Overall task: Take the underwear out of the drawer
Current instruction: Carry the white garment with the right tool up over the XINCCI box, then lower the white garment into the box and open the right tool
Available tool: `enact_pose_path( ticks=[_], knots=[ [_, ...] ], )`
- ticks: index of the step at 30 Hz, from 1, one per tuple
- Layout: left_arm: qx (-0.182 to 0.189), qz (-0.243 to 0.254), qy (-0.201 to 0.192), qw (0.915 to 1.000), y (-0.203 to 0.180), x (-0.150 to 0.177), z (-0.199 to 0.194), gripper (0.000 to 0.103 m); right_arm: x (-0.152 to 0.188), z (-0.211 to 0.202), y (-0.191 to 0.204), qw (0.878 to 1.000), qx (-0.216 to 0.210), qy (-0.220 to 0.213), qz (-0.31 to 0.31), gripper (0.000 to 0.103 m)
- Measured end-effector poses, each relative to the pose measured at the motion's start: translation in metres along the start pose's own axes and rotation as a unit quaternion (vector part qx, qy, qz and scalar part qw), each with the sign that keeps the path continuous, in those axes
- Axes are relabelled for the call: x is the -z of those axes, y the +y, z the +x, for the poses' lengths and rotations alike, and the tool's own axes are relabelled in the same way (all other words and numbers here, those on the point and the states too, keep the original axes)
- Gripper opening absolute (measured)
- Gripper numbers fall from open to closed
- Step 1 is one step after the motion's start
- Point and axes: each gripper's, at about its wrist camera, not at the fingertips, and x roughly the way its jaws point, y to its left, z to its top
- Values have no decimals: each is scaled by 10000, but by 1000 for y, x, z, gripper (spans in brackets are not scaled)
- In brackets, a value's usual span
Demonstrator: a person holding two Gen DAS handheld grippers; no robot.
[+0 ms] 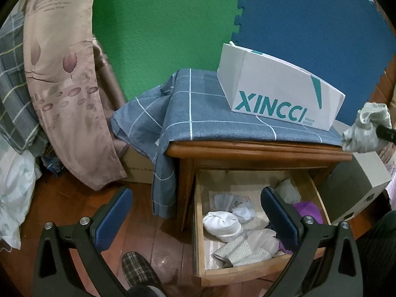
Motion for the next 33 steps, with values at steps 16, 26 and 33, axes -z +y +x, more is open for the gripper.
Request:
enact_pose_path(
  ticks=[16,26,33],
  knots=[
    [139,141,91,9998,-11,6,-3,102,-103,12,-8,9982,-237,-541,-20,11],
    [436,77,260,9987,-18,7,1,102,-183,91,-3,9991,-384,-184,30,11],
    [665,-2,399,9970,-19,10,1,102,-217,178,5,9968,-490,588,249,11]
  ],
)
